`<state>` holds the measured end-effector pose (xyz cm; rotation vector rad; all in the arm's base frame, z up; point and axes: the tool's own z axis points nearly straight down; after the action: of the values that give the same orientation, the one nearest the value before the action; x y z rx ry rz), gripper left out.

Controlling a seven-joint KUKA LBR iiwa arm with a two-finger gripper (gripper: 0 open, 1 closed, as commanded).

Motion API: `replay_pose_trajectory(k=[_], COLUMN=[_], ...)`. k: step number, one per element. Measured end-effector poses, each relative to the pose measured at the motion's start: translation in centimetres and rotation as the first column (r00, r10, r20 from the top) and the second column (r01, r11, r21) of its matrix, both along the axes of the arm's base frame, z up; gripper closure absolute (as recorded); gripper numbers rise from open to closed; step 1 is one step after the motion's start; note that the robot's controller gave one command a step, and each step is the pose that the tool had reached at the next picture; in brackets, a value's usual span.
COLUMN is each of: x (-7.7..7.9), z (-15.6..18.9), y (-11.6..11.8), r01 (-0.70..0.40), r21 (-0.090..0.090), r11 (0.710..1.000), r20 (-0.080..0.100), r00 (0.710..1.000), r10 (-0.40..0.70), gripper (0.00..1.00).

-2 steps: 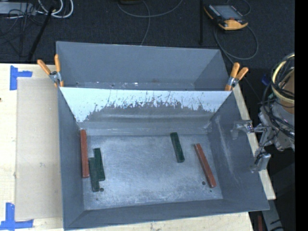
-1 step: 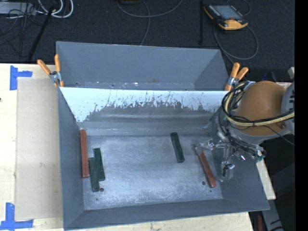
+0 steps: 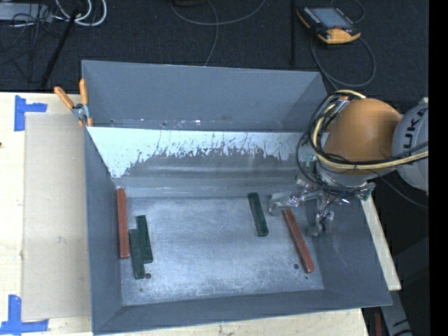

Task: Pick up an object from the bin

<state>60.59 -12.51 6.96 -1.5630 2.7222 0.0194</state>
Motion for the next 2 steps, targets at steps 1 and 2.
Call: replay_pose_trajectory(k=[1, 2], x=[-0.1, -0.8], z=[0.0, 10.2], y=[-0.5, 0.1], r01=[0.003, 0.067], r21=[-0.009, -0.012], r11=[1.000, 0.998], r20=[0.003, 0.012], r00=[1.000, 0.998], r10=[-0.003, -0.067], gripper=[1.00, 1.00])
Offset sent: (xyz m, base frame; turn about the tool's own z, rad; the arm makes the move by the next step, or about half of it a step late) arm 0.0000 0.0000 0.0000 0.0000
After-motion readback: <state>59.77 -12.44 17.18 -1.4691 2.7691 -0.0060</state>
